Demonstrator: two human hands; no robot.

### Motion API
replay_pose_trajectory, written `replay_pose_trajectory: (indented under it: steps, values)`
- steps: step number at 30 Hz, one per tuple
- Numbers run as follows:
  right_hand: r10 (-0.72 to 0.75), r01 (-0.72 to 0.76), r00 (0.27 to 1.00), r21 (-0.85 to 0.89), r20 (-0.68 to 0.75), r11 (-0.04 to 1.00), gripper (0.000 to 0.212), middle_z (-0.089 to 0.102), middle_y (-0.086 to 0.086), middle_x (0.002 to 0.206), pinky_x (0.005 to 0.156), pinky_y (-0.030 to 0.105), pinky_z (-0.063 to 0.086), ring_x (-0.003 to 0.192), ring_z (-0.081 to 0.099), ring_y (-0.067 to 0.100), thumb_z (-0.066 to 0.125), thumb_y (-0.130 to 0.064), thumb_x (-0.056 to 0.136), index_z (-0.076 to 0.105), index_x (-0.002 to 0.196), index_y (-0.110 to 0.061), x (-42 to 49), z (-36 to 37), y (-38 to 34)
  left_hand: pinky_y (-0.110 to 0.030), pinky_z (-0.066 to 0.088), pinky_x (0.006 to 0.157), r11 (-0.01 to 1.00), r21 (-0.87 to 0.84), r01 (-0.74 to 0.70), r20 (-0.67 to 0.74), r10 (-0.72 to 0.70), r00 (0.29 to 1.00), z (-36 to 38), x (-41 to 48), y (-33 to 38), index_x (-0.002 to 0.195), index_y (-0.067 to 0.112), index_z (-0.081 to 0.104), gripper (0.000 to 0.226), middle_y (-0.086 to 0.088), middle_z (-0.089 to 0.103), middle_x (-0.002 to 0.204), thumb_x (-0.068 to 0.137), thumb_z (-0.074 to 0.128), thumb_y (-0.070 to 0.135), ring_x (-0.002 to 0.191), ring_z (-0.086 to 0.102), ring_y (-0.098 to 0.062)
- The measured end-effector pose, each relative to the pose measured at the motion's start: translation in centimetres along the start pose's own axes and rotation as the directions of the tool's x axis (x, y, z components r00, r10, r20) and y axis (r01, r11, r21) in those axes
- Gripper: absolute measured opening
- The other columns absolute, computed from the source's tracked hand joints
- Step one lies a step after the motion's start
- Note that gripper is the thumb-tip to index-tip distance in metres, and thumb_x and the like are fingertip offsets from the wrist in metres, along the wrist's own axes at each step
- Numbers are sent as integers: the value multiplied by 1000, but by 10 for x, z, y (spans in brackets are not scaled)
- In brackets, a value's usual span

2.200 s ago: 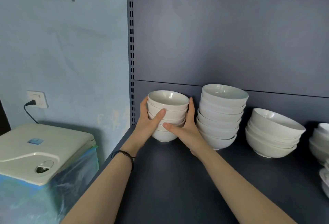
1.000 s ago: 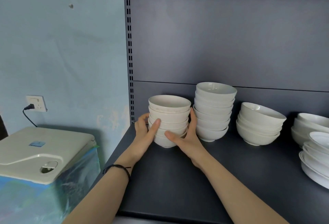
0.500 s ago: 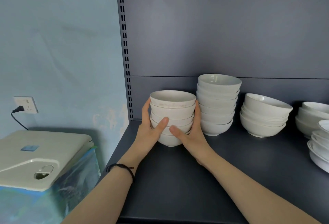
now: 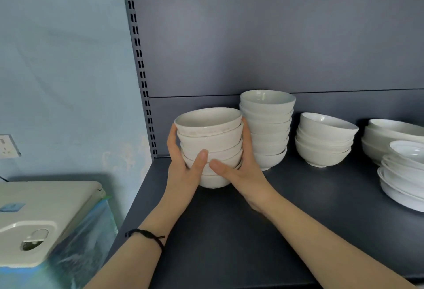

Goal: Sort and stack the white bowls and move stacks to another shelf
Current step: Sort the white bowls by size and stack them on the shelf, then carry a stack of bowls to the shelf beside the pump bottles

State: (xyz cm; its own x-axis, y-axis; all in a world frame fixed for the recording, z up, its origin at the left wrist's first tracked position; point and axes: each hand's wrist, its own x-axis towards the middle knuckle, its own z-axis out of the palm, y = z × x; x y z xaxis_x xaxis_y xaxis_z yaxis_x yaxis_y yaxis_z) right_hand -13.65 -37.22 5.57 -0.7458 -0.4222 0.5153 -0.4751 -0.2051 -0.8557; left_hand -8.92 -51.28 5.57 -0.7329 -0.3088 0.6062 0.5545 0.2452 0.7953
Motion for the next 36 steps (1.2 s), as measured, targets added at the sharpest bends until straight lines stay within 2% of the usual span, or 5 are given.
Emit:
replay_pose_trajectory:
  steps: [5,12,23,31,36]
  values:
    - [29,-29,1000,54,-6,998,113,32,-22,156,116,40,39,141,38,1,84,-21,74,9,153,-49,-1,-3,-3,-7,40,97,1000,-25,12,32,-12,999,4,3,1,153,30,5,102,12,34,150,74,59,64,124,43,15]
    - [54,-56,998,114,14,992,110,36,-25,153,113,37,42,138,41,-2,84,-18,77,10,151,-52,0,-5,-5,-48,39,110,975,-184,124,131,-100,986,1,5,3,145,57,13,86,23,39,148,75,63,55,133,46,-3]
    - [44,-47,999,193,16,980,116,39,-21,154,113,42,42,138,44,6,85,-30,67,9,150,-56,-26,-42,-58,-47,41,109,969,-220,116,182,-76,980,39,-8,65,144,58,12,88,24,37,149,74,65,55,133,45,-3]
    - [4,5,999,211,-43,977,114,47,-14,150,112,50,42,136,49,13,84,-29,67,10,149,-57,-78,-126,-123,-41,44,107,952,-292,92,252,-16,968,129,-33,133,143,56,16,83,28,45,142,77,66,46,128,49,1]
    - [-43,55,996,171,-75,984,105,51,-9,148,111,50,42,134,52,16,79,-20,75,14,150,-51,-116,-195,-160,-45,43,108,933,-337,124,289,-22,957,204,-53,169,127,72,23,78,23,46,144,70,75,59,130,49,-5]
